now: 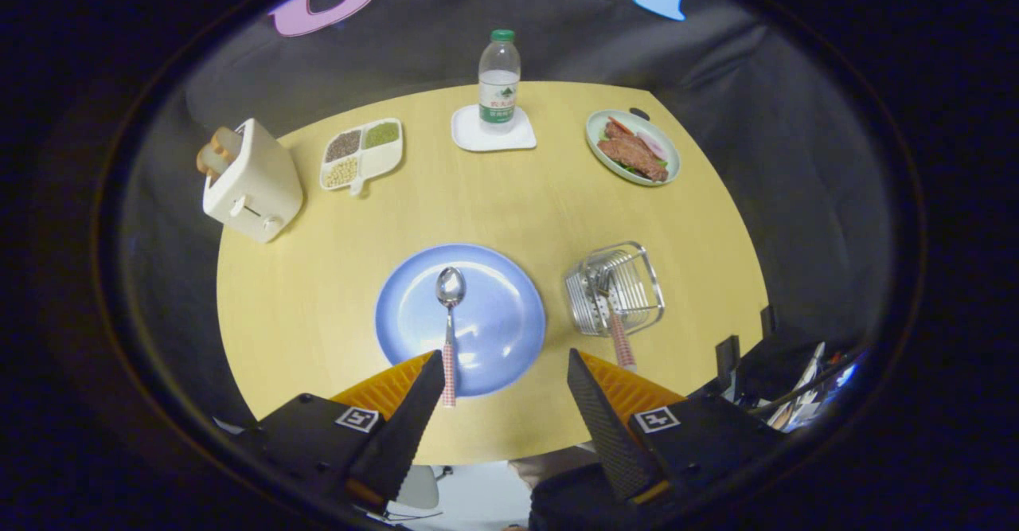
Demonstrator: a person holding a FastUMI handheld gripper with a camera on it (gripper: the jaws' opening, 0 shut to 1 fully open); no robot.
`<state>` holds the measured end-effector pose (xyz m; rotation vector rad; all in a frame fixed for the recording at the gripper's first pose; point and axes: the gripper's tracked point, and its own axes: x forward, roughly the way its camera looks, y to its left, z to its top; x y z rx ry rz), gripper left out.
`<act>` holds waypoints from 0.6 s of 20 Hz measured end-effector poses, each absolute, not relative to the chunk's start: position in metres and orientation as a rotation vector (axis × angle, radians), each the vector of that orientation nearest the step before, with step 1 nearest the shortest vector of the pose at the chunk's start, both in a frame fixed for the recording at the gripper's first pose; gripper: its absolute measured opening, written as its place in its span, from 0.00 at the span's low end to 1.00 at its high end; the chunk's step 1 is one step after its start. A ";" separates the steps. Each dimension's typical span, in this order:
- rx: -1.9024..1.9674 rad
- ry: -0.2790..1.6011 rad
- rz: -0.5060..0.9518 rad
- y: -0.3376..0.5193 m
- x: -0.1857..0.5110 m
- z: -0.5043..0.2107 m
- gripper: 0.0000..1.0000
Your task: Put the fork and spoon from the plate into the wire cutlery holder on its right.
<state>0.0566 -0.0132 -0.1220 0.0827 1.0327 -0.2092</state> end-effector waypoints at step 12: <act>0.093 0.785 -0.224 0.031 0.060 -0.235 0.99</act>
